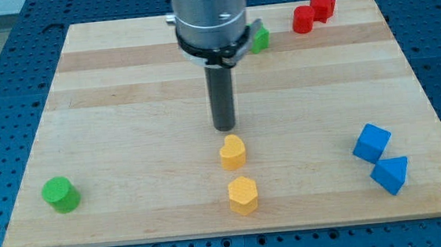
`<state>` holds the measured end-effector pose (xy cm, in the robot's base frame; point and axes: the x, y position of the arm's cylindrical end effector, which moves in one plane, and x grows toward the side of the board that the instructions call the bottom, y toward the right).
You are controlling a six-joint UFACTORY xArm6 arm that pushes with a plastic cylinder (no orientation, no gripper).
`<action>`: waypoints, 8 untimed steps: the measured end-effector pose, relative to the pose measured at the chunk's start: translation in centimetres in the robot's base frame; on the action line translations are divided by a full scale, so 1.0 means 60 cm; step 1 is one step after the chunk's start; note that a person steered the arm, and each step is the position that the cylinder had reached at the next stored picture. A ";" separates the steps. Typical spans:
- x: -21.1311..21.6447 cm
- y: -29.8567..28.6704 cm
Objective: Push the green star to the top left
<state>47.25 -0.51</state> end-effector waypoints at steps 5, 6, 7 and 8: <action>0.019 -0.037; -0.014 -0.037; -0.030 -0.037; -0.037 0.002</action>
<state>45.02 -0.42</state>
